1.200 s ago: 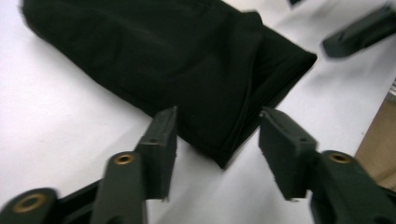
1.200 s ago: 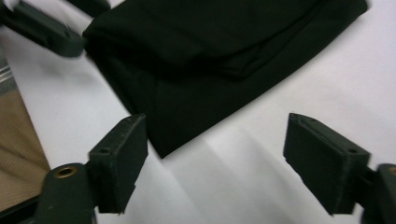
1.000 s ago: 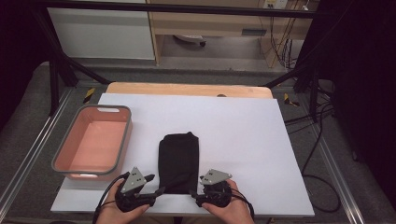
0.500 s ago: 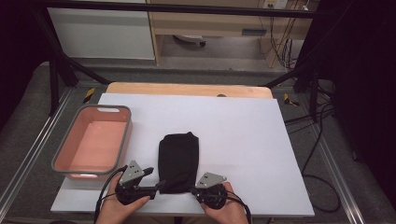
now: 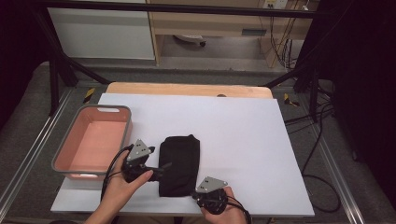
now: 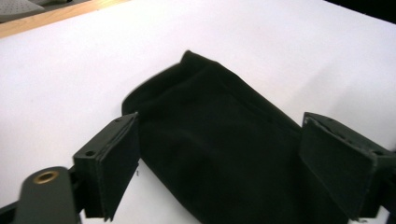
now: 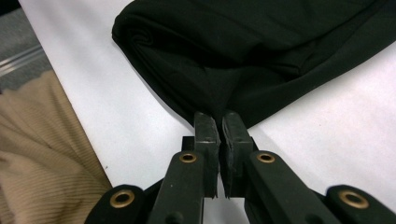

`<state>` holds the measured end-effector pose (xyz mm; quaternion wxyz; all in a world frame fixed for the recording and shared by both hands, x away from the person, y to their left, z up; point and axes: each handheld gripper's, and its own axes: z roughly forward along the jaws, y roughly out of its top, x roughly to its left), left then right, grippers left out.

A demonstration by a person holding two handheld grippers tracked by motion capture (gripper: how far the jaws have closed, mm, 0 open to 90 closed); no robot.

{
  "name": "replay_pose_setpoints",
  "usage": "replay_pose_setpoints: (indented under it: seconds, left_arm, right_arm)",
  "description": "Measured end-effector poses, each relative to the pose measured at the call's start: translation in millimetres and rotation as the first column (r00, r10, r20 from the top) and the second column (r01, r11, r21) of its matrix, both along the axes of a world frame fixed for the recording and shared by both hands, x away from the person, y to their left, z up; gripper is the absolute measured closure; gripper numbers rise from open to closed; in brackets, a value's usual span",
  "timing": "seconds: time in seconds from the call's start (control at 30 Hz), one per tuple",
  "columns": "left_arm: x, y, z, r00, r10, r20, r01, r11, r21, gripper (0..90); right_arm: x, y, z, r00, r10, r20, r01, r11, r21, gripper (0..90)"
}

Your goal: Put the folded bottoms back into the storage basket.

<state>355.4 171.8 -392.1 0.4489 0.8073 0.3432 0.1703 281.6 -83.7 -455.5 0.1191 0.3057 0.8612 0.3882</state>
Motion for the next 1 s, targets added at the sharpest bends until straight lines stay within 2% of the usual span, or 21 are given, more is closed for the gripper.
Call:
replay_pose_setpoints:
  seconds: [0.13, 0.23, 0.4, 0.57, 0.77, 0.87, 0.93, 1.0]
  left_arm:
    - [18.5, -8.9, 0.0, 1.0, 0.005, 0.006, -0.005, 1.0, 0.0, 10.9]
    - [32.4, -16.3, -0.3, 0.9999, 0.014, -0.002, -0.014, 0.9997, -0.02, 9.6]
    - [48.8, -27.2, 1.2, 0.9998, 0.021, 0.004, -0.021, 0.9997, 0.013, 9.3]
    - [58.3, -30.4, 2.3, 0.9994, 0.035, 0.005, -0.035, 0.9988, 0.034, 9.5]
    - [68.6, -24.1, -3.7, 0.998, 0.06, -0.02, -0.059, 0.9971, 0.049, 9.6]
    - [69.8, -20.4, -8.0, 0.9973, 0.069, -0.025, -0.068, 0.997, 0.038, 10.1]
    - [68.9, -18.5, -9.3, 0.9978, 0.063, -0.022, -0.061, 0.9967, 0.053, 9.8]
    - [68.6, -15.0, -9.2, 0.998, 0.059, -0.023, -0.058, 0.9971, 0.05, 9.6]
  right_arm:
    - [-0.6, -0.8, 0.3, 1.0, 0.005, -0.003, -0.005, 1.0, 0.0, 87.4]
    - [-0.9, 0.0, 0.3, 1.0, 0.007, 0.002, -0.007, 1.0, -0.007, 87.3]
    - [-0.3, -0.3, 0.6, 0.9999, 0.01, 0.0, -0.01, 1.0, -0.007, 87.3]
    - [-2.0, -1.5, 2.4, 0.9999, 0.014, -0.007, -0.014, 1.0, -0.012, 87.4]
    - [-1.5, -1.7, 1.5, 0.9998, 0.017, -0.012, -0.017, 1.0, -0.011, 87.3]
    - [-1.0, -2.4, 0.7, 0.9997, 0.023, -0.008, -0.023, 1.0, -0.005, 87.0]
    - [-0.7, -2.6, 0.4, 0.9997, 0.023, -0.009, -0.023, 1.0, -0.001, 86.9]
    - [-0.2, -2.9, 0.2, 0.9996, 0.024, -0.013, -0.024, 1.0, 0.003, 86.9]
